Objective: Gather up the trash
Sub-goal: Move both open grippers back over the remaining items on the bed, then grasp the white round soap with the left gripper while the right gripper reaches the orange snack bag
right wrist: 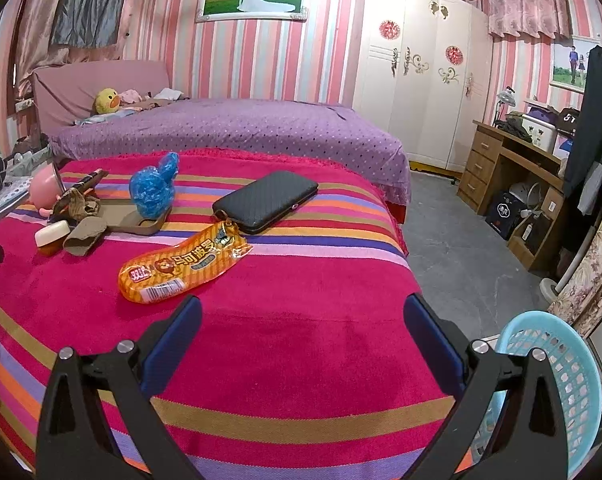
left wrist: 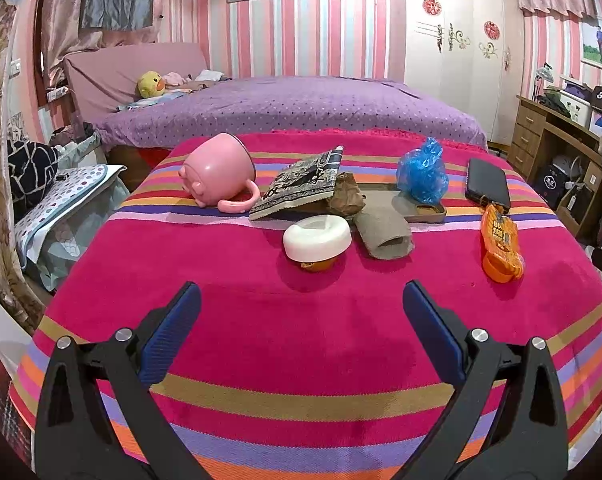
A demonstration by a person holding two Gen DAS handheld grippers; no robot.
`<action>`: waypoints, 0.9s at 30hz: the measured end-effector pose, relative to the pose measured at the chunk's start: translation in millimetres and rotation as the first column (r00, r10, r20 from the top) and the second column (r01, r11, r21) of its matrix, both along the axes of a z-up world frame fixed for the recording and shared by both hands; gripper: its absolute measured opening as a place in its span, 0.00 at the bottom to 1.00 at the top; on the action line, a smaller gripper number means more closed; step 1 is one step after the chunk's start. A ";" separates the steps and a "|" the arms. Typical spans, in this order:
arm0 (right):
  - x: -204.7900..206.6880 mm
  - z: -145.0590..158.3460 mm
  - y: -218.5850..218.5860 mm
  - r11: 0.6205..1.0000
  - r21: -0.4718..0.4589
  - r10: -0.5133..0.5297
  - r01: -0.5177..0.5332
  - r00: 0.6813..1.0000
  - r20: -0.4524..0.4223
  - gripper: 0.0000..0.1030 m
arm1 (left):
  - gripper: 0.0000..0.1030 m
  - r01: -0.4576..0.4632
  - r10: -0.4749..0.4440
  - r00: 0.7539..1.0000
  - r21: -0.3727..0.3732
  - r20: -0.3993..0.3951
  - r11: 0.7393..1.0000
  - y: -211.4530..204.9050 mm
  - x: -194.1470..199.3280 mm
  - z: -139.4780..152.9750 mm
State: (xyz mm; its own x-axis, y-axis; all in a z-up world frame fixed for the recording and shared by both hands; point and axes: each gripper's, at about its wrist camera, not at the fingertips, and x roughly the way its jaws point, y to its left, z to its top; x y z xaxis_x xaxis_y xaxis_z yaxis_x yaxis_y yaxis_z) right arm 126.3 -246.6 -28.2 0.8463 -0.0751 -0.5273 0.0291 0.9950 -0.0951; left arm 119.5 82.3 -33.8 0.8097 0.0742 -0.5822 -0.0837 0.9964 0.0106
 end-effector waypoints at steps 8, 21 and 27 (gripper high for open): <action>0.1 -0.6 -0.2 1.000 -0.004 0.001 -0.001 1.000 -0.003 0.95 | 0.95 0.003 -0.003 1.000 0.000 -0.001 1.000 -0.8 0.0 0.4; 3.2 -1.8 -2.1 1.000 -0.015 -0.013 0.013 1.000 0.004 0.95 | 0.95 0.010 -0.011 0.999 -0.013 -0.039 1.000 -3.3 11.8 -8.0; 11.0 -1.0 -10.2 0.999 -0.016 -0.043 0.043 0.999 -0.005 0.95 | 0.95 0.036 -0.036 0.992 -0.001 -0.122 0.999 -16.4 45.0 -27.8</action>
